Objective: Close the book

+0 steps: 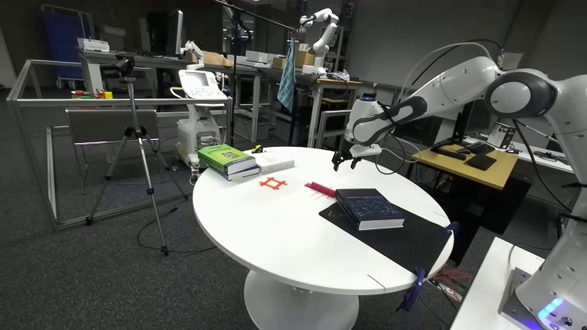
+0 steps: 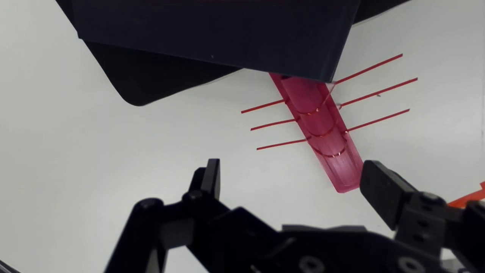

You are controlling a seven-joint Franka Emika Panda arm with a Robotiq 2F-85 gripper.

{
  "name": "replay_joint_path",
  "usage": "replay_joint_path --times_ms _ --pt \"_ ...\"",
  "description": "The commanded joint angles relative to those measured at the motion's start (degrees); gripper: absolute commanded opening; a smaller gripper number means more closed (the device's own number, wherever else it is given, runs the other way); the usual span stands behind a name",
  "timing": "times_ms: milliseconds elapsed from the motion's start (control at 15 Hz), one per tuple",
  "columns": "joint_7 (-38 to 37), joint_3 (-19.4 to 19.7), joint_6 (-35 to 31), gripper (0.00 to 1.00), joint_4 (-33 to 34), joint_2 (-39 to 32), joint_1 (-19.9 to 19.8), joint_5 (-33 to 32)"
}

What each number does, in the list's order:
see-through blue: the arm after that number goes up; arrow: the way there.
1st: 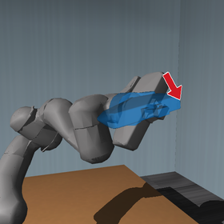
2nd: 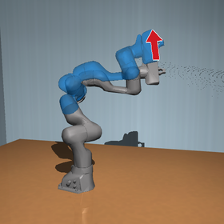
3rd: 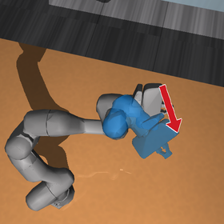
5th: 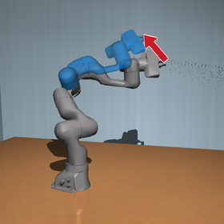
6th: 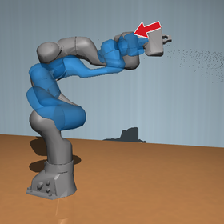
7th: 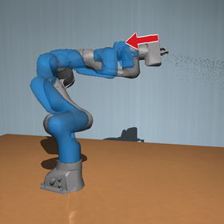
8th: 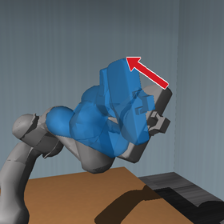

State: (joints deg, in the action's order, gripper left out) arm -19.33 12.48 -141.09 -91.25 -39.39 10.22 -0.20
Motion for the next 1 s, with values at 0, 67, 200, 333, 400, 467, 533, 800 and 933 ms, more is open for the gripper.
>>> replay_joint_path --times_ms 0,67,200,333,400,467,533,800,933 --pt "-1.5 -1.5 2.1 1.0 2.7 -1.7 -1.6 -1.5" --pt "-1.7 -1.5 2.1 1.0 2.9 -2.0 -1.6 -1.3" --pt "-2.1 -1.6 3.1 1.0 3.5 -2.7 -1.8 -1.0" --pt "-1.6 -2.1 6.4 1.0 4.9 -2.7 -2.3 -0.5" --pt "-1.7 -1.8 2.2 1.0 1.5 -2.0 -1.6 -1.5" --pt "-1.6 -2.0 2.6 1.0 1.6 -2.1 -1.7 -1.5" --pt "-1.6 -2.1 2.6 1.0 1.6 -2.1 -1.7 -1.5" --pt "-0.7 -3.2 -0.7 1.0 -1.0 -0.3 -2.2 -0.6" --pt "-0.9 -3.2 -2.1 1.0 -1.1 -0.9 -2.1 -0.7"
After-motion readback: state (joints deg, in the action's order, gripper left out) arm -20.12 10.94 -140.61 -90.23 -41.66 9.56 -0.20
